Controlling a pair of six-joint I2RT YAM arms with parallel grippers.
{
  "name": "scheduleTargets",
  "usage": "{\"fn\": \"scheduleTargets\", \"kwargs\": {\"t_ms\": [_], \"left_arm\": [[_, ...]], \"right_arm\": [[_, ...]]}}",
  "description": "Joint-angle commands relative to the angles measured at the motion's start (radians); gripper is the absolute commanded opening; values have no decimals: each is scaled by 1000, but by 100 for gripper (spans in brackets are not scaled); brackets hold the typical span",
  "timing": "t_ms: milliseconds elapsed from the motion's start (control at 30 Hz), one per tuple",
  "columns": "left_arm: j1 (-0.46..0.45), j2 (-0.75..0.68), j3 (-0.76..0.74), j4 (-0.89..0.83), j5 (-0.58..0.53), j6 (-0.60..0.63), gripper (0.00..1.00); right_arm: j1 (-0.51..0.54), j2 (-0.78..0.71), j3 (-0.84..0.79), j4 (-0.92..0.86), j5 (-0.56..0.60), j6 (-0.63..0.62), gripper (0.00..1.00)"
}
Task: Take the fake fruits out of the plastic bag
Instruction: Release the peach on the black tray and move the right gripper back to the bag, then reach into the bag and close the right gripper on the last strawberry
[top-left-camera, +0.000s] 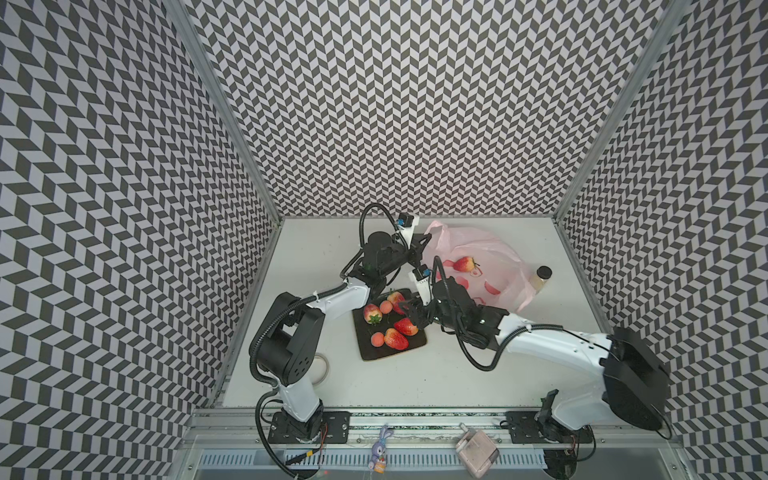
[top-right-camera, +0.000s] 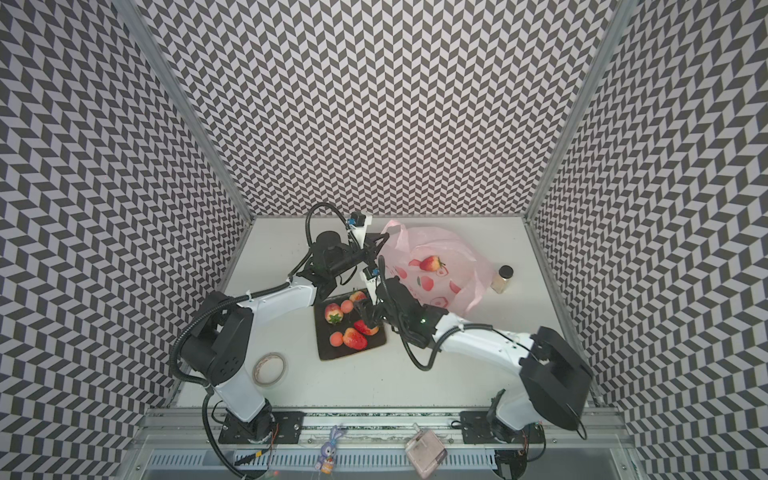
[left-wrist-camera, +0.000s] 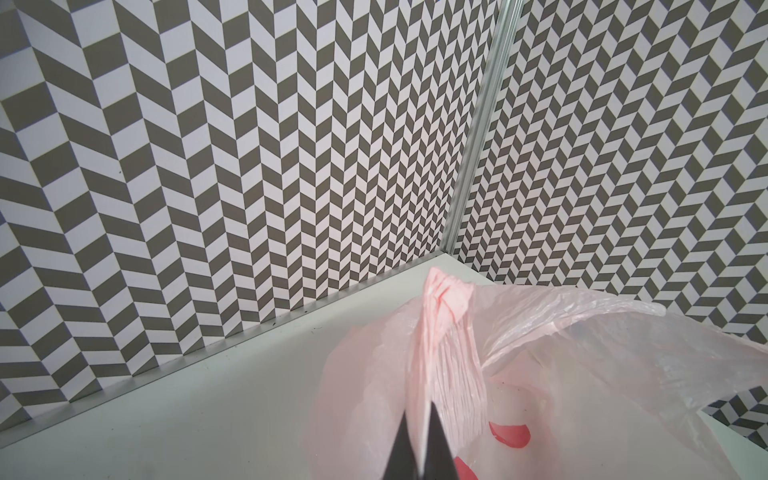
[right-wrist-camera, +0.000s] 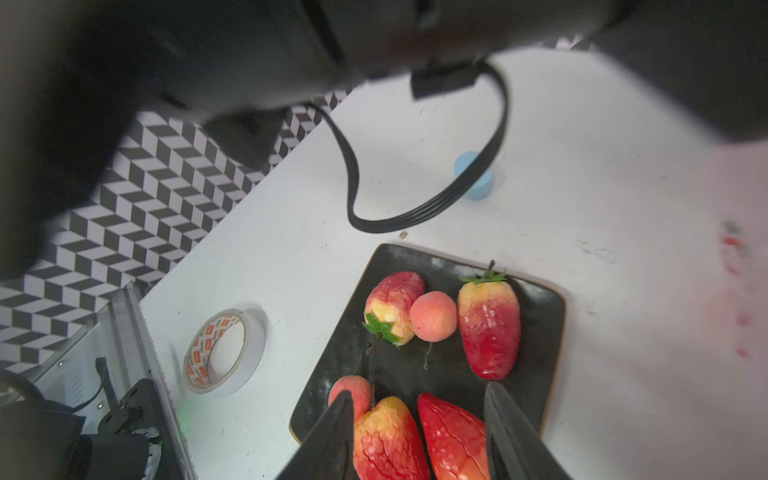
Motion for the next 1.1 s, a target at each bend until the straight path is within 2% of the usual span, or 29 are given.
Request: {"fn": "scheduleTargets", "kwargs": {"t_ms": [0,133,300,400,567,867,1067], "left_arm": [[-4,-27,4,35,18,5,0],[-5,-30,2,41,28,-4,0],[-12,-41,0,43,32,-7,0],[-23,-51,-8,41,32,-11,0],[-53,-65,-22,40,20,-11,0],[-112,-74,-31,44,13,-15,0],[-137,-78,-24,37,15,3,0]], "right_arm": [[1,-122,-55,-58,163,25,47],[-45,-242,-107,-83,308,74,43],[-209,-217,-77,-141,340,209,47],[-298,-160,-60,-140,311,293,49],[-390,-11,-8,-92,269,361,57],[-469,244,94,4,243,519,70],[-503,390,175,22,209,561,75]]}}
